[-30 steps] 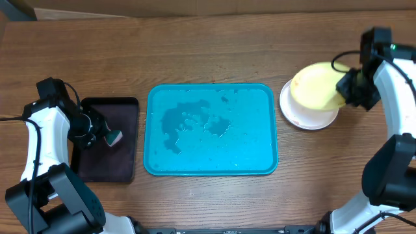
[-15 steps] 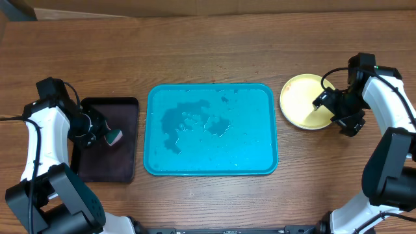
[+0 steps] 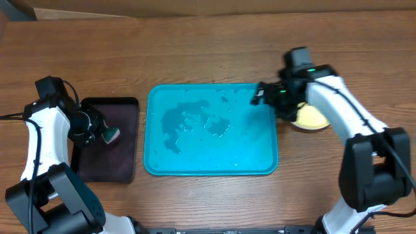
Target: Clean dirty plates on tray and stack at the side
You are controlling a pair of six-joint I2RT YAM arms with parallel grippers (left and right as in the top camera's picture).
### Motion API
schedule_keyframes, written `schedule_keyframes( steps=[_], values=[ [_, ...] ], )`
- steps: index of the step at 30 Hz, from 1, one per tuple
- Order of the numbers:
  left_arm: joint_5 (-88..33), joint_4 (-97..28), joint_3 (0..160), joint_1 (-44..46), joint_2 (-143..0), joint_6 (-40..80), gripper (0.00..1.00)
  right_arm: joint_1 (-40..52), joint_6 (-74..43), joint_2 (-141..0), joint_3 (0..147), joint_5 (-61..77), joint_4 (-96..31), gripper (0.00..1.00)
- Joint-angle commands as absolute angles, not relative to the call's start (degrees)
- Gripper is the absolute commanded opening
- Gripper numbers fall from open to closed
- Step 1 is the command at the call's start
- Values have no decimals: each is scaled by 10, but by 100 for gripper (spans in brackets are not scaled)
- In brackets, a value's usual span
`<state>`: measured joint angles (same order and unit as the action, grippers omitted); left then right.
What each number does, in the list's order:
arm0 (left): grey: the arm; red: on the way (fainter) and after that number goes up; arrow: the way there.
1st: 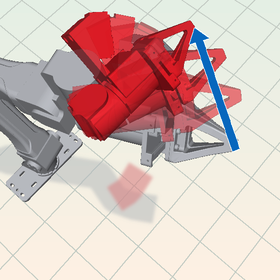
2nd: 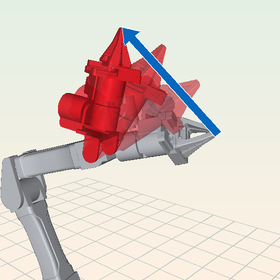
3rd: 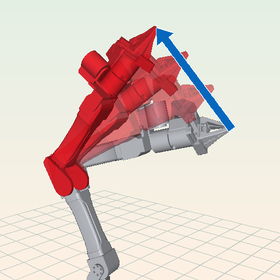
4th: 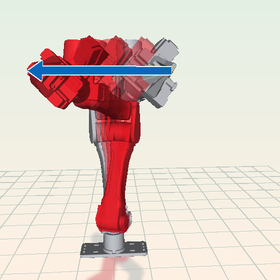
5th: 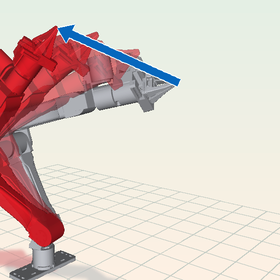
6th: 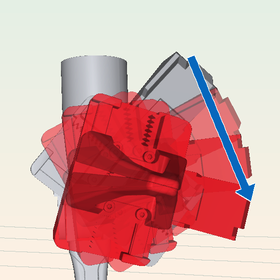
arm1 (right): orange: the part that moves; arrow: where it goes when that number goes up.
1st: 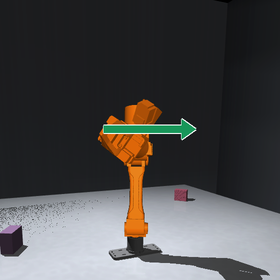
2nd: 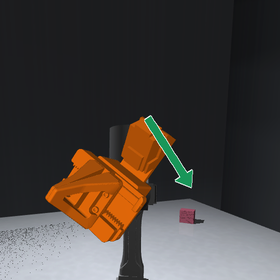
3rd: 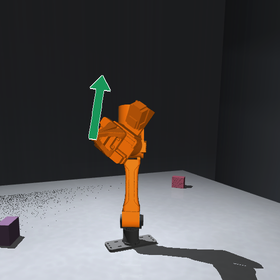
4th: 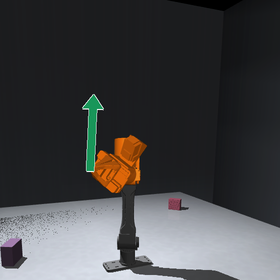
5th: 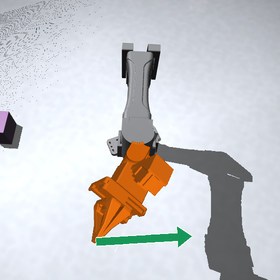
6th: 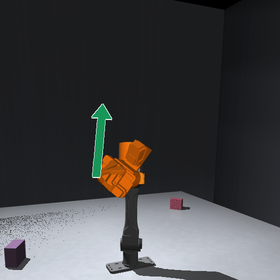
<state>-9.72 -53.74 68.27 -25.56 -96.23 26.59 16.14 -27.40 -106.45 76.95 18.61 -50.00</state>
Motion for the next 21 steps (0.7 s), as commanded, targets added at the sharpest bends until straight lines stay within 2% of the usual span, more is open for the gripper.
schedule_keyframes(
  steps=[1,4,6,7,9,14,21],
  values=[
    [-88,-530,663,-258,-985,258,4,221,-305,-1052,768,159,-472,100],
    [-88,-520,655,-258,-1007,259,6,274,-305,-1052,768,136,-442,100],
    [-89,-519,656,-258,-1017,259,19,303,-305,-1052,768,120,-431,100],
    [-88,-518,656,-259,-1019,259,37,315,-307,-1052,768,113,-427,100],
    [-89,-516,656,-258,-1019,259,100,333,-310,-1052,768,100,-423,100],
    [-107,-538,676,-259,-1016,257,100,344,-318,-1051,769,90,-428,100],
    [-135,-640,772,-259,-966,257,100,340,-318,-989,770,72,-470,100]
  ],
)
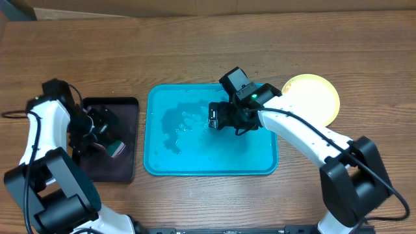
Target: Clean dirty plates on tray and stack at the side
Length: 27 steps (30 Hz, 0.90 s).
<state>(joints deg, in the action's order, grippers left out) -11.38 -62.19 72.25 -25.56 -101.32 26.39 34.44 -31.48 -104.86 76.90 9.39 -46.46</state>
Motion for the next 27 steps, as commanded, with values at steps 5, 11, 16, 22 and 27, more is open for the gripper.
schedule_keyframes(
  steps=[5,11,16,22,27],
  values=[
    [-142,-682,807,-246,-861,246,100,341,-317,-889,770,42,-529,100],
    [-135,-704,799,-192,-729,238,100,361,-330,-776,769,-11,-665,100],
    [-114,-744,792,-152,-681,238,100,438,-408,-694,769,-111,-778,100],
    [-116,-753,792,-149,-683,244,100,477,-407,-655,769,-107,-811,100],
    [-116,-752,792,-149,-694,244,99,477,-407,-660,769,-105,-816,100]
  ],
)
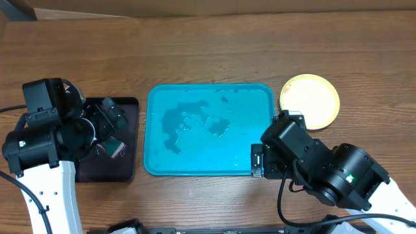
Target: Clean dirty plates on tray and stack at the side
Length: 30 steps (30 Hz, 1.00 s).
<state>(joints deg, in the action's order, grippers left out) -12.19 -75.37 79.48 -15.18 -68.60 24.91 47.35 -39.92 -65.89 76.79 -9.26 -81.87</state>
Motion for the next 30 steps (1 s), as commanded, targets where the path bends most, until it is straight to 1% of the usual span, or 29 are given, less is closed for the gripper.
schedule_keyframes(
  steps=[1,9,15,18,21,24,27,30],
  values=[
    [-116,-752,792,-149,-696,244,100,477,-407,-661,769,-105,-816,100],
    [-116,-752,792,-149,-705,244,99,477,-407,-666,769,-105,-816,100],
    [-116,-752,792,-149,-705,244,100,477,-408,-665,769,-103,-854,100],
    [-116,-752,792,-149,-705,244,100,476,-407,-662,769,-94,-849,100],
    [-116,-752,792,-149,-705,244,100,466,-403,-644,765,-112,-811,100],
    [-116,-752,792,-149,-705,244,100,429,-364,-601,733,-110,-741,100],
    [-116,-752,792,-149,-705,244,99,369,-315,-542,662,-73,-657,100],
    [-116,-752,792,-149,-705,244,100,298,-281,-464,559,-17,-561,100]
  ],
)
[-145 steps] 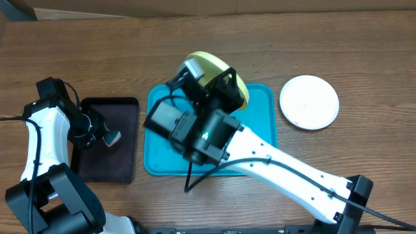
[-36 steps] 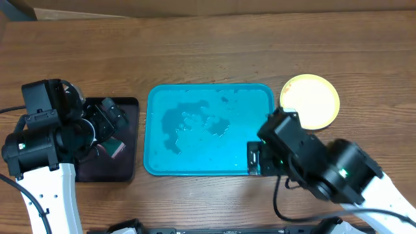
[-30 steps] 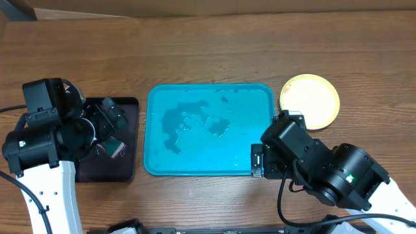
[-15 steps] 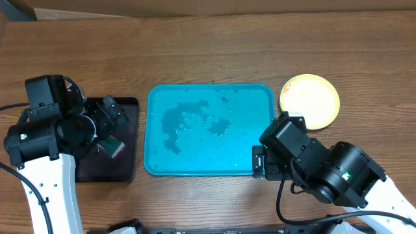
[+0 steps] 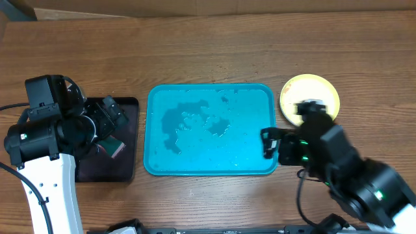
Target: Clean dirty plates on tray and stack at the side
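The blue tray (image 5: 195, 162) lies mid-table with wet patches and no plate on it. A yellow plate (image 5: 312, 91) rests on the table just right of the tray, its near part hidden by my right arm. My right gripper (image 5: 268, 143) hangs high over the tray's right edge. It looks open with nothing in it. My left gripper (image 5: 110, 116) is raised over the small black tray (image 5: 127, 170), apparently open and empty. A green sponge (image 5: 116, 149) lies on that black tray below it.
Both arms are lifted close to the camera and cover parts of the table at left and at lower right. A cardboard edge (image 5: 97, 13) runs along the far side of the wooden table (image 5: 208, 58).
My right arm has shifted from the tray's front right corner to its right edge and now covers the near part of the yellow plate. The left arm and sponge have barely moved.
First my right gripper was at the yellow plate beside the tray, and my left held the sponge over the black tray. Then the plate lay free, my right gripper was over the tray's middle, and the sponge was down. Later both arms stood raised, as now.
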You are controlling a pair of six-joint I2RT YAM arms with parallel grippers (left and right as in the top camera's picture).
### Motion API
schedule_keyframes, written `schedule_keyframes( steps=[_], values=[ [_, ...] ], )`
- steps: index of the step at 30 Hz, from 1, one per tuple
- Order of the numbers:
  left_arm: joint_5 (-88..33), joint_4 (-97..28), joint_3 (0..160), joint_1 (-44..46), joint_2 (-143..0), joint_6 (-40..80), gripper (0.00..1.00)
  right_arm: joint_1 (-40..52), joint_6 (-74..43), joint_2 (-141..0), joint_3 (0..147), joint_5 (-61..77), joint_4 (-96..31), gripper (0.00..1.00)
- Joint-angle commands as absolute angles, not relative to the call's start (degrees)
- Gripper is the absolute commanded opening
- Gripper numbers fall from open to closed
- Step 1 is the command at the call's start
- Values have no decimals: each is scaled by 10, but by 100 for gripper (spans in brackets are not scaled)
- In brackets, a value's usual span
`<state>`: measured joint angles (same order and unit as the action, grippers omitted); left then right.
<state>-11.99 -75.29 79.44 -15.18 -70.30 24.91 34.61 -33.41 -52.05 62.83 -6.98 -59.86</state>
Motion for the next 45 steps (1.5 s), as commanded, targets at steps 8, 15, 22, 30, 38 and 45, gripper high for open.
schedule_keyframes(
  steps=[8,15,22,30,38,45],
  values=[
    [-116,-752,792,-149,-705,244,100,167,-235,-225,293,72,-274,100],
    [-116,-752,792,-149,-705,244,100,124,-230,-89,170,74,-161,100],
    [-116,-752,792,-149,-705,244,100,111,-224,-48,67,69,-30,100],
    [-116,-752,792,-149,-705,244,99,111,-224,-1,5,51,51,100],
    [-116,-752,792,-149,-705,244,100,69,-218,-2,5,25,21,100],
    [-116,-752,792,-149,-705,244,100,63,-101,-2,5,11,-49,100]
  ],
)
